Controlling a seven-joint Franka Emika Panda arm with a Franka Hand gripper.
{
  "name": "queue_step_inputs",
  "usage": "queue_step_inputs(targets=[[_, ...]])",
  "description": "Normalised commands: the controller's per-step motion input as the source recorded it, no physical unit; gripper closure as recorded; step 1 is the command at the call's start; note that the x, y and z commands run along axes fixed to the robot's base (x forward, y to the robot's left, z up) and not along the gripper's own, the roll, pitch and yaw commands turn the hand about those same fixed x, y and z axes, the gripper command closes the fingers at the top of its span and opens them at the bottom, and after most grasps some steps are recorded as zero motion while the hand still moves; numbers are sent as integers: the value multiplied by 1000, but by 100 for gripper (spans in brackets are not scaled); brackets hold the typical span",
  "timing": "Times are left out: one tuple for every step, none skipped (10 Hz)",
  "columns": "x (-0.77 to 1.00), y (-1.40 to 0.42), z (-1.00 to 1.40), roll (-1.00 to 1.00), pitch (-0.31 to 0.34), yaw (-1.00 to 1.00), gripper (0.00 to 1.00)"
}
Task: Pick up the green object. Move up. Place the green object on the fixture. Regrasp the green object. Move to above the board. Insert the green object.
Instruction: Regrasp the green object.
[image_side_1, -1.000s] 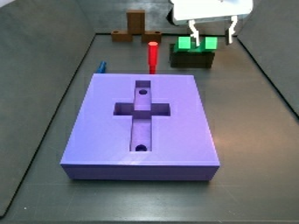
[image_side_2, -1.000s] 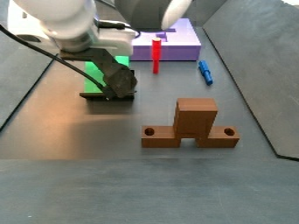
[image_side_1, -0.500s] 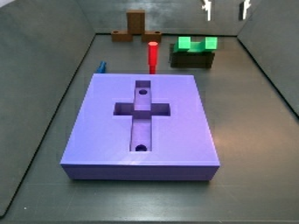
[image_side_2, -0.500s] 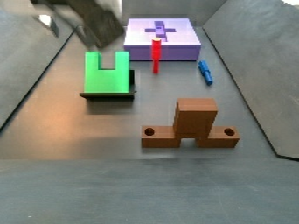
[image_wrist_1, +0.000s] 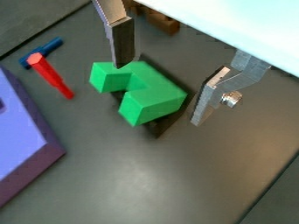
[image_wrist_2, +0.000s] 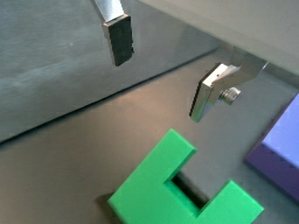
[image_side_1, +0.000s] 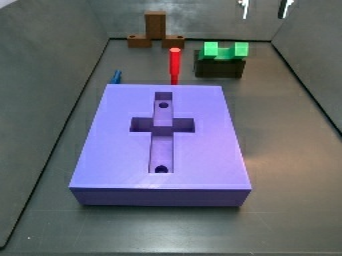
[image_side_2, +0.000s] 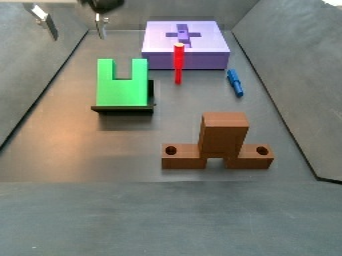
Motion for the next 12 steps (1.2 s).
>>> queue_step_inputs(targets=[[186, 0, 86, 1000, 331, 94, 0], [180, 0, 89, 1000, 340, 94, 0], [174, 0, 91, 1000, 343, 94, 0], [166, 0, 97, 1000, 357, 91, 0], [151, 0, 97, 1000, 374, 89, 0], [146, 0, 97, 1000, 374, 89, 0], [143, 0, 100, 1000, 377, 89, 0], [137, 0, 103, 1000, 380, 86, 0], [137, 0, 103, 1000, 383, 86, 0], [137, 0, 103, 1000, 383, 86, 0], [140, 0, 103, 1000, 383, 86, 0], [146, 0, 103, 1000, 380, 83, 0]])
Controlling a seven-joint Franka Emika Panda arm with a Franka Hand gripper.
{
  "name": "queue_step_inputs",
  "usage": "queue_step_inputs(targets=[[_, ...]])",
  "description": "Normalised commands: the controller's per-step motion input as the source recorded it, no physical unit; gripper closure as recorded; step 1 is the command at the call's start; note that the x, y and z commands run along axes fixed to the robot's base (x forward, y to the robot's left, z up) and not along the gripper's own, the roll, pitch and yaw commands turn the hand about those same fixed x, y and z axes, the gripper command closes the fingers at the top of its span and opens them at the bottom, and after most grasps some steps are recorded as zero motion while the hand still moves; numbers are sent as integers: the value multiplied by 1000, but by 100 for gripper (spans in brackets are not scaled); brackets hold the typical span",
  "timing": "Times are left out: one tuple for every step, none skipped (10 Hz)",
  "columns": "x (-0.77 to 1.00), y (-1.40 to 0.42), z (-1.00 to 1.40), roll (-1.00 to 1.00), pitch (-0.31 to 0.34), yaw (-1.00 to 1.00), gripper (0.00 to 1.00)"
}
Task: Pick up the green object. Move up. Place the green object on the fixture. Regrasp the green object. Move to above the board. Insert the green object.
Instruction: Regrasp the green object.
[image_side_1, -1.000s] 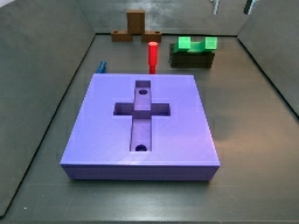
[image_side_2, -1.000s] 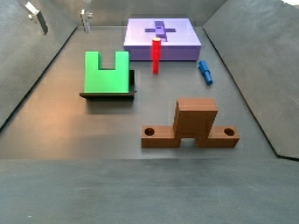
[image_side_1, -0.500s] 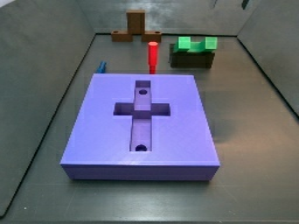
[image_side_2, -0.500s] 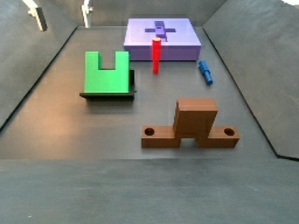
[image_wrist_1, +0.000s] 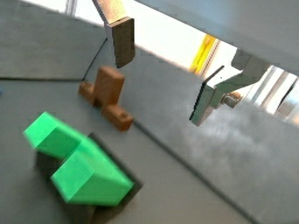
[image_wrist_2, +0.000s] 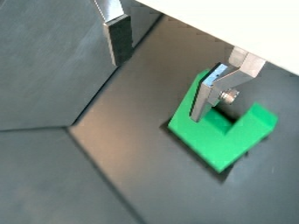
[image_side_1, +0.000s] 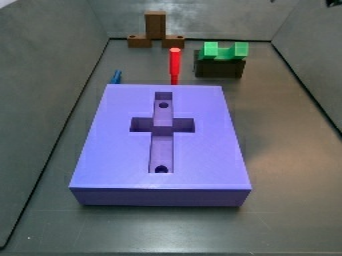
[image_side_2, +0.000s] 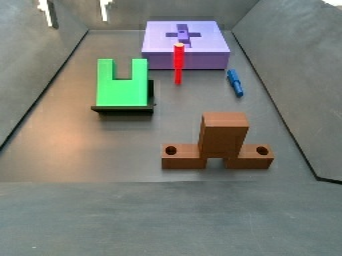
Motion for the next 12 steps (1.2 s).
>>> queue_step_inputs(targets=[[163, 0, 103, 1000, 371, 63, 0], [126, 0, 6, 1000, 269, 31, 0], [0, -120, 0, 206, 106, 17, 0], [14, -249, -349, 149, 0, 0, 0], [-106, -343, -974, 274, -203, 0, 0], [9, -169, -486, -23, -209, 11, 0], [306, -346, -446, -17, -40, 283, 0], [180, -340, -611, -11, -149, 326, 0], [0, -151, -446, 74, -151, 277, 0], [0, -146, -231, 206, 0, 254, 0], [0, -154, -357, 266, -20, 214, 0], [0, -151, -311, 169, -17, 137, 0]])
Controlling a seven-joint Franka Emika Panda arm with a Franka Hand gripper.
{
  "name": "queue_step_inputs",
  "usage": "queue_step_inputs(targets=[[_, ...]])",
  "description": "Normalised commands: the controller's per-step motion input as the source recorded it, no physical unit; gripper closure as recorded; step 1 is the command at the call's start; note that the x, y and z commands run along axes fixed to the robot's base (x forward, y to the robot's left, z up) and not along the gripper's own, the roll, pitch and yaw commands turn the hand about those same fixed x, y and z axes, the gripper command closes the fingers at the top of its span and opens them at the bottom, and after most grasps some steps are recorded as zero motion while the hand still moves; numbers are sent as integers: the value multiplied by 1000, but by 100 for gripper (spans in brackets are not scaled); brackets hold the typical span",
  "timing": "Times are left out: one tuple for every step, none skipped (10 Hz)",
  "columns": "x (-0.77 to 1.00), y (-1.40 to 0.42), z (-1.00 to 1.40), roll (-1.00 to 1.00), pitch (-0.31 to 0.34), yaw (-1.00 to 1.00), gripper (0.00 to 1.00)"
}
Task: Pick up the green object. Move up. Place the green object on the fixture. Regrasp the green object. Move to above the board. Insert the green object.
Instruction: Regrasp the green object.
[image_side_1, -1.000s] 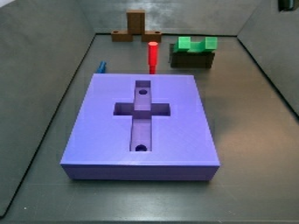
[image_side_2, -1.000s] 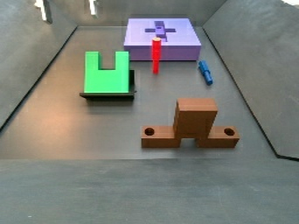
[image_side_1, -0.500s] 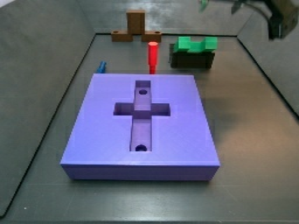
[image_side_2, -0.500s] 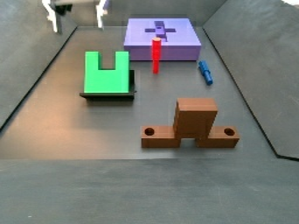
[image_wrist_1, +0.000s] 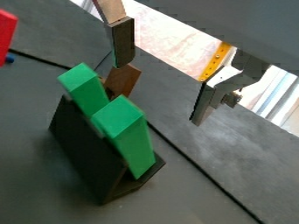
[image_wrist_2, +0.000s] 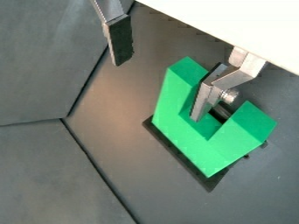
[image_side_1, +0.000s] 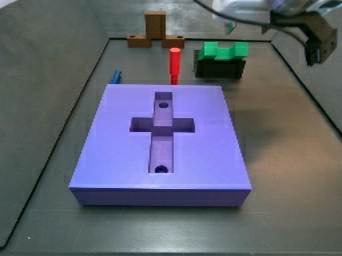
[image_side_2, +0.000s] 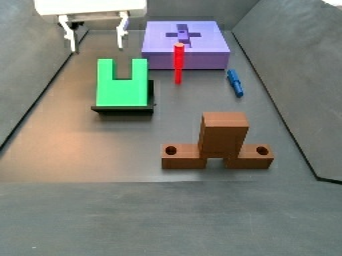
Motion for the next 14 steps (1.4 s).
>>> queue_step_inputs(targets=[[29, -183, -320, 334, 0, 54, 0], [143, -191, -443, 283, 0, 0, 0], [80, -40, -420, 286, 0, 0, 0], [71, 0, -366, 300, 0, 0, 0], [71, 0, -271, 231, 46, -3, 0], [114, 11, -151, 140, 191, -114, 0], [123, 0, -186, 149, 226, -223, 0], [80, 0, -240, 100, 160, -191, 0], [114, 0, -206, 123, 191, -203, 0], [26, 0, -197, 20, 103, -160, 0], [69, 0, -20, 26, 137, -94, 0], [160, 0, 71, 49, 274, -94, 0], [206, 0, 106, 60, 323, -114, 0], [91, 0, 0, 0, 186, -71, 0]])
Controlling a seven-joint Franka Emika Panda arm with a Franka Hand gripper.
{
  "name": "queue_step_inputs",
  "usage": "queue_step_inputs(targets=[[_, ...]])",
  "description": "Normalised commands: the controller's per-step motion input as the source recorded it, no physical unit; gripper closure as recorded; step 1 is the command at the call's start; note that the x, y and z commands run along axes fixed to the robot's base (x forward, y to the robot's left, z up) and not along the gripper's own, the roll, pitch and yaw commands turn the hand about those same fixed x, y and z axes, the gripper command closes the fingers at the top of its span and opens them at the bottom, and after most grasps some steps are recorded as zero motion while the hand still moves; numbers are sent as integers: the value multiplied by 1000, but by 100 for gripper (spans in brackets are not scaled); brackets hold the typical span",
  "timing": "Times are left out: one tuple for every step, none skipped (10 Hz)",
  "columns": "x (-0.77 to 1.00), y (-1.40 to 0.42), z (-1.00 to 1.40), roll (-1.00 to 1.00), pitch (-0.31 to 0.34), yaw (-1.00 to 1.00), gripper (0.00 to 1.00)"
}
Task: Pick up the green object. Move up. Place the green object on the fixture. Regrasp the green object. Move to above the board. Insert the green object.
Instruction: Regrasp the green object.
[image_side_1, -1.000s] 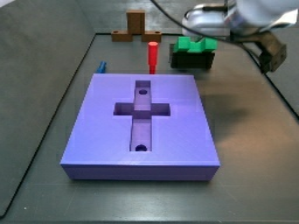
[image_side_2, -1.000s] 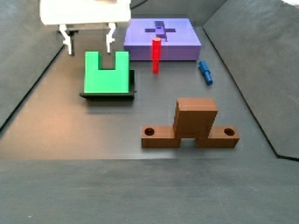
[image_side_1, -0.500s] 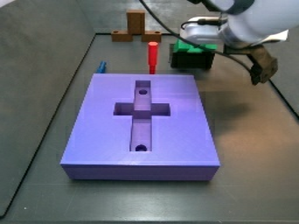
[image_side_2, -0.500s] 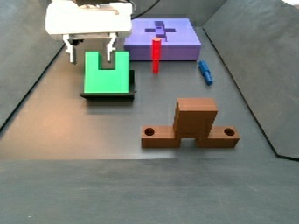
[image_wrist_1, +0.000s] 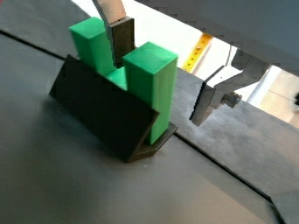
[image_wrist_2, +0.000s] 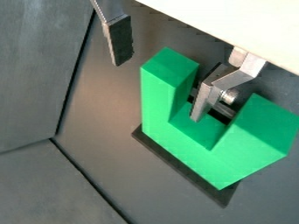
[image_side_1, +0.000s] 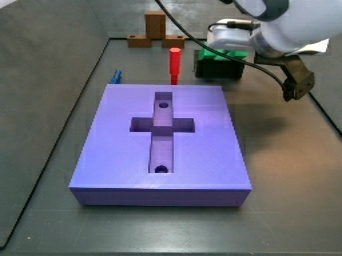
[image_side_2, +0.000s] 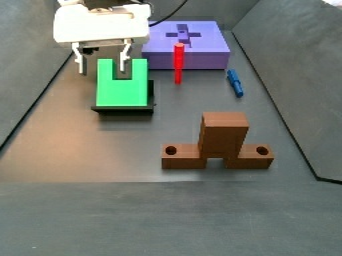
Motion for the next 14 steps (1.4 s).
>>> queue_step_inputs(targets=[[0, 0, -29, -57, 0, 0, 0], [0, 0, 0, -29, 0, 0, 0], [0, 0, 0, -17, 0, 0, 0], [0, 0, -49, -100, 0, 0, 0], [0, -17, 0, 0, 0, 0, 0], [0, 0, 0, 0, 0, 0, 100], [0, 0, 0, 0, 0, 0, 100], [0, 0, 0, 0, 0, 0, 100], [0, 0, 0, 0, 0, 0, 100], [0, 0, 0, 0, 0, 0, 100], [0, 0, 0, 0, 0, 0, 100], [0, 0, 0, 0, 0, 0, 100], [0, 0, 0, 0, 0, 0, 100], [0, 0, 0, 0, 0, 0, 100]])
